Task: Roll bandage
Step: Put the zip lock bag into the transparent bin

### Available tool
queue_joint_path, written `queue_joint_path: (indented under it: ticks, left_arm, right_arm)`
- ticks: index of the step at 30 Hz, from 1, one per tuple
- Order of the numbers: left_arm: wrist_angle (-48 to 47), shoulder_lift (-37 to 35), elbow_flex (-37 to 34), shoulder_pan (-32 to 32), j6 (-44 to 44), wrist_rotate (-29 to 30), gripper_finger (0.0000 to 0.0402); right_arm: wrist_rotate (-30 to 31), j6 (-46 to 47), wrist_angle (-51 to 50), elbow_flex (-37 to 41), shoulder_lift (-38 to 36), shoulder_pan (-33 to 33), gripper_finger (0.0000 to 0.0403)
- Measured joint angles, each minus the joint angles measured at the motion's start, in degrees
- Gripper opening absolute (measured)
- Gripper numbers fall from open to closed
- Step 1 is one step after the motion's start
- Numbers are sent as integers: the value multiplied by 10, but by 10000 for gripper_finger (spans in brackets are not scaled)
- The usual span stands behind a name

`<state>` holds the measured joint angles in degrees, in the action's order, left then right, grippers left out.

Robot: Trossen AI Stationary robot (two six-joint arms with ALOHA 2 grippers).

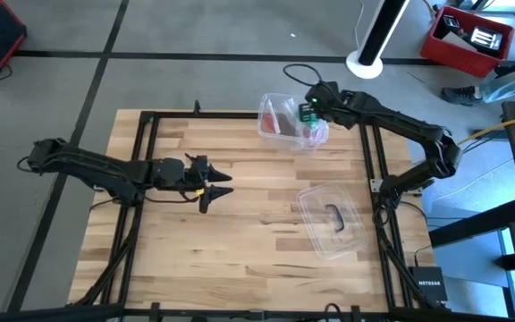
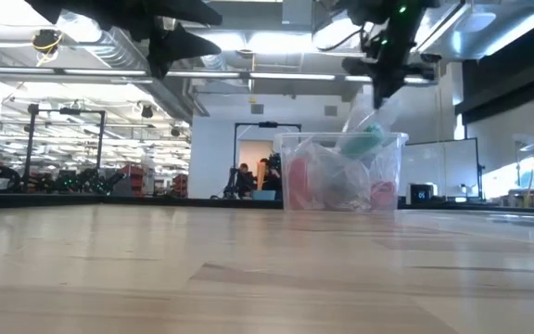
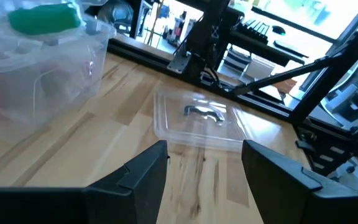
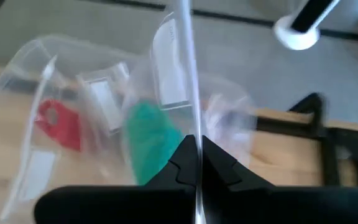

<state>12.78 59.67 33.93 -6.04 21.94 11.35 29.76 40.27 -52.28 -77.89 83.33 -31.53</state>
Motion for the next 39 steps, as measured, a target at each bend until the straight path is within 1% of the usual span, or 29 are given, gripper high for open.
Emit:
queue_joint_path:
  ticks: [4,9,13,22,26,29,32,35,39]
  left_arm:
    - [0,24,0,0,10,0,198]
    - [5,63,0,-4,21,0,198]
    - [15,85,0,-11,21,0,198]
    - [33,94,0,-19,15,0,198]
    - [33,94,0,-19,14,0,198]
    - [34,94,0,-19,14,0,198]
    - [33,94,0,-19,14,0,198]
    - [33,94,0,-19,14,0,198]
    - [33,94,0,-19,15,0,198]
  right_arm:
    - [-29,-9,13,0,43,0,5]
    - [-39,-12,6,1,99,0,5]
    - [-49,-18,20,1,124,0,5]
    - [-59,-46,10,1,166,0,5]
    - [-75,-53,15,0,183,0,11]
    - [-88,-65,18,-1,188,1,42]
    - [-85,-79,19,0,182,0,92]
    - [-81,-91,7,1,167,0,143]
    - [-70,-96,-22,1,130,0,192]
